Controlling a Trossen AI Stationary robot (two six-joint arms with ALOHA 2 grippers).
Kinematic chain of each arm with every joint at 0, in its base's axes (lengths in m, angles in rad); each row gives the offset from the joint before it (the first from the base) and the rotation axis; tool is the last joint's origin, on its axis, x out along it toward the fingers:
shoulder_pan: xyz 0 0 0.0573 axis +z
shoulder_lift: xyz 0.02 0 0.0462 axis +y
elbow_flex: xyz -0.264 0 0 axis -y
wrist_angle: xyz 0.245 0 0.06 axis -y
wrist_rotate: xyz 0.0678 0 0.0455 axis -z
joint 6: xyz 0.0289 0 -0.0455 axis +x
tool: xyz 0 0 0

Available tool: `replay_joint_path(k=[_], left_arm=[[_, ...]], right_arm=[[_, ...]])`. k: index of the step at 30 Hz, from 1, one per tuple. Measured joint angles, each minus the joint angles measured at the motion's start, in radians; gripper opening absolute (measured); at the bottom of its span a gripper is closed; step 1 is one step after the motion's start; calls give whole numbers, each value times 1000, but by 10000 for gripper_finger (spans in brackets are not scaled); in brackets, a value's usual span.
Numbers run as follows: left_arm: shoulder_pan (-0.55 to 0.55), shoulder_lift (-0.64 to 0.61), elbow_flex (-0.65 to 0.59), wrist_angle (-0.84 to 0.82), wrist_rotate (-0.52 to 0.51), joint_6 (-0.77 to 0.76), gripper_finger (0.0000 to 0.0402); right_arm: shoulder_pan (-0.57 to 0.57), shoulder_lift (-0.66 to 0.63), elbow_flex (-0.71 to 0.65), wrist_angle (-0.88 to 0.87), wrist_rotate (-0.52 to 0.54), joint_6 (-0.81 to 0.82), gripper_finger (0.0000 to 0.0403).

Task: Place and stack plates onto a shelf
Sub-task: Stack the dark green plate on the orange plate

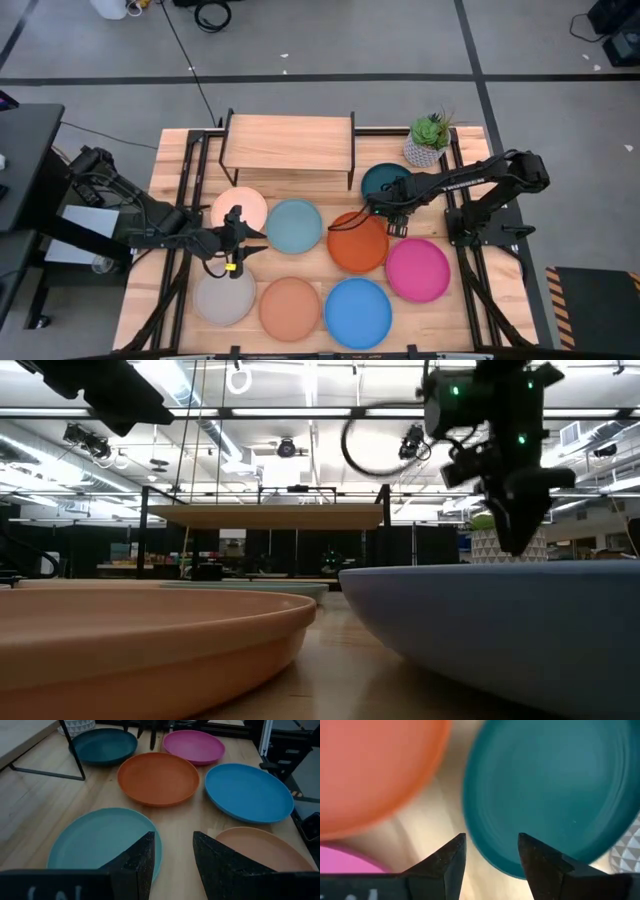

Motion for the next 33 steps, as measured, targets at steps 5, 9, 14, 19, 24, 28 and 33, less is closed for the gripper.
replay_joint_path(k=[5,9,14,19,24,28,33], left_arm=[[-1,0,0,-1,13,0,141],[-1,0,0,-5,14,0,141],[-1,0,0,-15,14,0,141],[-1,0,0,-16,15,0,141],[-1,0,0,-26,16,0,141],[-1,0,0,-35,16,-1,141],[-1,0,0,-37,16,-1,141]], right_arm=[[-8,0,-48,42,0,-41,164],[-3,0,-82,98,-6,-81,152],[10,0,-112,134,6,-125,142],[15,0,-135,148,14,-132,135],[15,0,-163,191,20,-132,128],[15,0,-191,219,31,-132,117],[15,0,-203,223,36,-132,93]])
